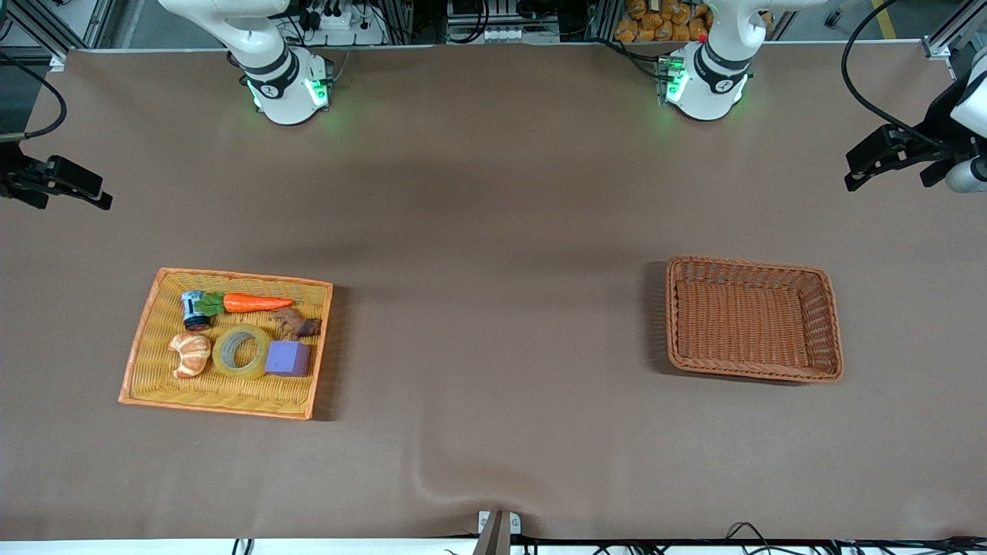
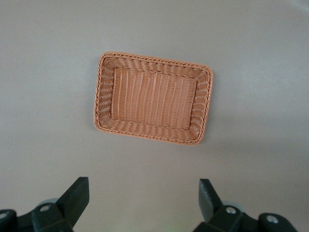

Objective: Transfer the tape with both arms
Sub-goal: 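Move the right gripper out toward the yellow tray, then lower the right gripper onto the tape roll in the tray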

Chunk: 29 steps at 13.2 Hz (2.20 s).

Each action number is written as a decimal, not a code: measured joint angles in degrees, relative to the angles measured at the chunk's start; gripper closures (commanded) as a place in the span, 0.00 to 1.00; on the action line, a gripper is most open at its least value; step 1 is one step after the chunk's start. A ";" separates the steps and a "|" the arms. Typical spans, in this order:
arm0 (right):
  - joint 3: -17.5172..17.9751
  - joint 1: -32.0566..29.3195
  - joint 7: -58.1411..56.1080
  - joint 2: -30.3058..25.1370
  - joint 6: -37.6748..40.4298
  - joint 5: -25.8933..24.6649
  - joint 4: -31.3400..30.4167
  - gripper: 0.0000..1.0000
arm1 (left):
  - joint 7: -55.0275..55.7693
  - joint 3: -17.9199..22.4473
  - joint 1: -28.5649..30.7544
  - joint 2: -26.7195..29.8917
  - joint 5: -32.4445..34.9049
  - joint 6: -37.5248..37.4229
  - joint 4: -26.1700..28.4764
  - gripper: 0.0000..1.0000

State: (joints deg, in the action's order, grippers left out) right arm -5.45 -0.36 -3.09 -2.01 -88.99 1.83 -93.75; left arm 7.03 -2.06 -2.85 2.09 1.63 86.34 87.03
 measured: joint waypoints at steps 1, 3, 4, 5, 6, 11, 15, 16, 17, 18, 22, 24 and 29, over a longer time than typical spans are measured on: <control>0.04 0.04 0.02 0.00 0.00 0.00 0.00 0.00 | 0.00 0.01 0.01 -0.05 0.00 -0.03 0.00 0.00; 0.22 0.44 0.03 0.00 0.00 0.00 0.00 0.00 | 0.00 0.01 0.02 -0.22 0.00 -0.05 0.01 0.00; 0.34 0.70 0.10 0.00 0.00 0.00 0.01 0.00 | 0.00 0.01 0.00 -0.34 0.00 -0.07 0.02 0.00; 0.39 0.89 0.17 0.00 0.00 0.00 0.01 0.00 | 0.00 -0.01 -0.08 -0.54 0.00 -0.07 0.03 0.00; 0.39 0.96 0.18 0.00 0.00 0.00 0.01 0.00 | 0.00 -0.04 -0.14 -0.79 0.00 -0.07 0.03 0.00; 0.37 0.98 0.18 0.02 -0.15 0.00 0.01 0.00 | 0.00 -0.05 -0.10 -1.19 0.00 -0.07 0.03 0.00; 0.45 2.87 0.15 2.12 -5.09 0.00 -2.58 0.00 | 0.00 -0.14 -0.35 -1.80 0.00 -0.06 0.03 0.00; 0.50 3.88 0.15 3.42 -7.80 0.00 -4.10 0.00 | 0.00 -0.14 -0.34 -1.83 0.00 -0.06 0.02 0.00; 0.52 4.97 0.15 5.14 -10.76 0.00 -5.47 0.00 | 0.00 -0.14 -0.34 -1.83 0.00 -0.05 0.00 0.00; 0.61 5.75 -0.72 7.43 -13.84 0.00 -6.52 0.00 | 0.00 -0.14 -0.34 -1.83 0.00 -0.05 -0.02 0.00; 0.46 6.10 -7.80 19.51 -26.10 0.60 -7.66 0.00 | 0.00 -0.22 -0.36 -1.93 0.00 -0.05 0.00 0.00; 0.36 6.05 -12.65 24.58 -30.55 0.88 -7.74 0.00 | 0.00 -0.35 -0.39 -1.98 0.00 -0.06 0.00 0.00; 0.86 5.98 -21.68 35.26 -42.79 4.76 -9.65 0.02 | 0.00 -0.48 -0.82 -2.02 0.00 -0.07 0.01 0.00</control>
State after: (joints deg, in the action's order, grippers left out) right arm -4.59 5.62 -24.77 33.25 -131.78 6.59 -103.40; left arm 7.03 -2.54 -3.67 0.07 1.63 86.27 87.04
